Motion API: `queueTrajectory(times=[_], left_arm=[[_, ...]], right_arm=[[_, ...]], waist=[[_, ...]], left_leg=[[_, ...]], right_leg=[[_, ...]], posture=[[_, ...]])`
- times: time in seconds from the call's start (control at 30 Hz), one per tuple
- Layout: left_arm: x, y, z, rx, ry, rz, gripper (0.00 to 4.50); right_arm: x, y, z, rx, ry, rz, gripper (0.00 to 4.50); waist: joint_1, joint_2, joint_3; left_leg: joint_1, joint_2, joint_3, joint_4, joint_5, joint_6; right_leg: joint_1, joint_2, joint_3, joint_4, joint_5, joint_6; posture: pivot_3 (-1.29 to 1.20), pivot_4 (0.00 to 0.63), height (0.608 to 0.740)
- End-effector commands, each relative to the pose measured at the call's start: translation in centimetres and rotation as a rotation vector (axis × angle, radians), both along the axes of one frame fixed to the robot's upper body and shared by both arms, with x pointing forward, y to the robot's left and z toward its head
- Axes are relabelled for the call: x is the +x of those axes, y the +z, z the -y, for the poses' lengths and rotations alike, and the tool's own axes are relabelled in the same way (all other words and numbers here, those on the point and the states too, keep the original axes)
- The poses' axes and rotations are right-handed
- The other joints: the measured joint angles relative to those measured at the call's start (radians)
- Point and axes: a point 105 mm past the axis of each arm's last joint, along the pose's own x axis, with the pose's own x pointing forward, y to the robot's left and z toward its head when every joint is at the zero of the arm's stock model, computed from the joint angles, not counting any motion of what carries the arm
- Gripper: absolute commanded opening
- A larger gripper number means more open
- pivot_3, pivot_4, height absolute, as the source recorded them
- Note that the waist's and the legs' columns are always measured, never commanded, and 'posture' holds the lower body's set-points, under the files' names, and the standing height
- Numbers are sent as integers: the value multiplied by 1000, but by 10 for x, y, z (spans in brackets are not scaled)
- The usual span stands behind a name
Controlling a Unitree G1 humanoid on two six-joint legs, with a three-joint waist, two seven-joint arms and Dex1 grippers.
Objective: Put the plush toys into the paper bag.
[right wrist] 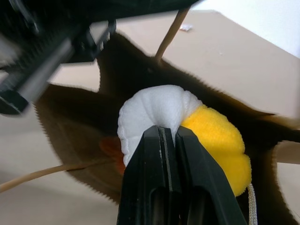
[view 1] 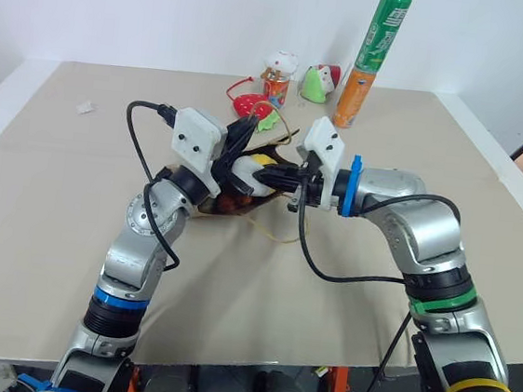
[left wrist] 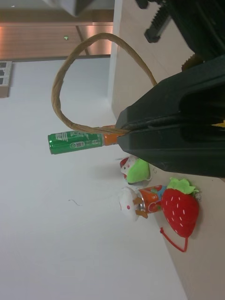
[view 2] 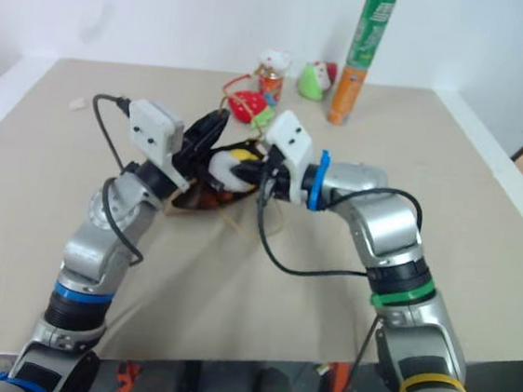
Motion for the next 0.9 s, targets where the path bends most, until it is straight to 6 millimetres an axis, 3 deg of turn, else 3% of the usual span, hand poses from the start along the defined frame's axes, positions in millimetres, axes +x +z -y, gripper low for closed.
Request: queueTrajectory(times=[0.03, 0.07, 0.13, 0.17, 0.27, 0.4, 0.6, 0.7, 0.9], left_arm=[[-9, 19, 2, -15, -14, 79, 0], [-10, 19, 2, -13, -15, 79, 0], [-10, 19, 1, -11, -16, 79, 0], [-10, 18, 1, -10, -16, 78, 0], [-10, 18, 2, -6, -19, 76, 0], [-10, 17, 2, -2, -25, 76, 0], [-9, 17, 1, 2, -25, 76, 0], [-7, 18, -2, 7, -20, 78, 0], [-5, 19, -1, 6, -22, 81, 0]], right_arm=[[3, 14, -4, -4, 9, 92, 71], [4, 17, -3, 7, 7, 98, 738], [3, 23, 0, 29, 10, 98, 1041], [1, 28, 2, 34, 18, 100, 1635], [-4, 39, 8, 40, 28, 115, 2506], [-16, 52, 20, 48, 35, 108, 4350], [-42, 58, 54, 22, 34, -3, 4442], [-57, 42, 72, 21, 6, -157, 4442], [-59, -6, 66, -5, -75, -262, 4442]], waist=[[0, 0, 0], [0, 0, 0], [0, 0, 0], [0, 0, 0], [0, 0, 0], [0, 0, 0], [1, 0, 0], [-3, 0, 0], [-1, -1, 0]], left_leg=[[0, 0, 0, 0, 0, 0], [0, 0, 0, 0, 0, 0], [0, 0, 0, 0, 0, 0], [0, 0, 0, 0, 0, 0], [0, 1, 0, 0, 0, 0], [0, 1, 0, 0, 0, -1], [-1, 1, 0, 0, -1, -1], [-1, 2, 0, 0, -1, -1], [-1, 3, 0, 0, -1, -1]], right_leg=[[0, 0, 0, 0, 0, 0], [0, 0, 0, 0, 0, 0], [0, 0, 0, 0, 0, 0], [0, 1, 0, 0, 0, 0], [0, 1, 0, 0, 0, 0], [0, 0, 0, 0, 0, 0], [0, -1, -1, 0, 0, -1], [-1, -1, 0, 0, 0, -1], [-1, 0, -1, 0, -1, -2]], posture=[[0, 150, 740], [0, 150, 740], [0, 150, 740], [0, 150, 740], [0, 150, 740], [0, 150, 740], [0, 150, 740], [0, 150, 740], [0, 150, 740]])
